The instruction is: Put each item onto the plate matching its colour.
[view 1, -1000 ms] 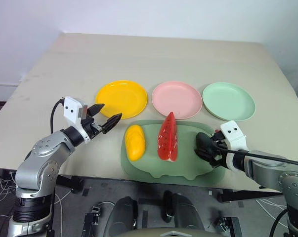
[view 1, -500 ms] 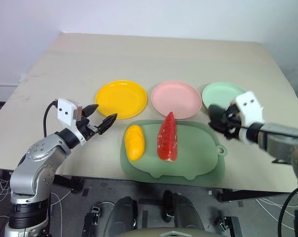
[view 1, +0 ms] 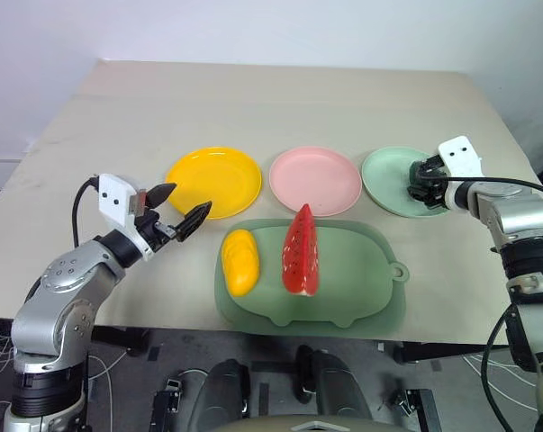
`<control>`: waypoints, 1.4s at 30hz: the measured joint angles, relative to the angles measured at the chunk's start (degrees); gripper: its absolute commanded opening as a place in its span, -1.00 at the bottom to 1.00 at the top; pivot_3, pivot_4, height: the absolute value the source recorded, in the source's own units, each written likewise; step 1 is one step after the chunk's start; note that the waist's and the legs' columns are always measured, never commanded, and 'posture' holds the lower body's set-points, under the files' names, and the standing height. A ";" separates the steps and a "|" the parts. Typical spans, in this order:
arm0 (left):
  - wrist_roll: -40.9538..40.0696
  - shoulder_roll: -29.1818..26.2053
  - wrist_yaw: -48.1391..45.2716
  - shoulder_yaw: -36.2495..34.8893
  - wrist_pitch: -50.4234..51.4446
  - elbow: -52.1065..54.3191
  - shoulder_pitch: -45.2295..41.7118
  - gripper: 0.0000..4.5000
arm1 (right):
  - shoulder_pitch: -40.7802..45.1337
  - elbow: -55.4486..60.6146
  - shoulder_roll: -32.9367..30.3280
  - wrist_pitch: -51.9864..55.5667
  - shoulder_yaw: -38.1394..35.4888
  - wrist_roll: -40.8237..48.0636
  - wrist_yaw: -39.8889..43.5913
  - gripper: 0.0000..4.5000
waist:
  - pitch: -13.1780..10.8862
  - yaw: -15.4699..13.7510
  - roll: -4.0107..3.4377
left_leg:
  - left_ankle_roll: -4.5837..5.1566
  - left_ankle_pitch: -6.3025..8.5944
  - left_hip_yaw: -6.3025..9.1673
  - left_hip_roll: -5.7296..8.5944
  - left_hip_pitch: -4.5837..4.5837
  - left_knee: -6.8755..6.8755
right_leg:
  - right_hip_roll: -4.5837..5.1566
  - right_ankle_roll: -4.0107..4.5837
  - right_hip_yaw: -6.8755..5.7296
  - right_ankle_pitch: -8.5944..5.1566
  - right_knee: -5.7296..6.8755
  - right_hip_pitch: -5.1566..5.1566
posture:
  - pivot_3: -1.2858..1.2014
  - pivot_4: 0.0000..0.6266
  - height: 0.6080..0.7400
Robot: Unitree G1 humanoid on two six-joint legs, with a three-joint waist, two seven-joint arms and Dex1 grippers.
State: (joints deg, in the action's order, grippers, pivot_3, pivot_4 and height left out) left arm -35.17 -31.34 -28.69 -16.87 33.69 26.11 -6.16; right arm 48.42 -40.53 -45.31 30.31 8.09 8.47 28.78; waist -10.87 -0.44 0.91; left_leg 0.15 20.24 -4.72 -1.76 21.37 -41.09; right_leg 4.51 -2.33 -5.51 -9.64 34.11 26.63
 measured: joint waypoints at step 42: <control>-0.31 1.41 0.63 4.01 -0.95 -3.39 -2.21 1.00 | -13.73 72.58 8.00 61.83 -3.89 43.31 -21.25 0.98 | -0.02 -0.14 -0.09 | -0.01 0.00 0.13 0.01 -0.01 0.00 | 0.02 0.05 -0.05 0.01 0.08 -0.01 | 0.03 -0.52 1.00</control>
State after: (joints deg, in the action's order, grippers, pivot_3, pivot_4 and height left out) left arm -35.48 -29.93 -28.06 -12.86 32.74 22.71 -8.37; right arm 34.69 32.04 -37.30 92.13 4.20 51.78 7.53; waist -10.89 -0.57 0.82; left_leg 0.14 20.24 -4.59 -1.75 21.36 -41.09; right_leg 4.53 -2.29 -5.57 -9.63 34.19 26.62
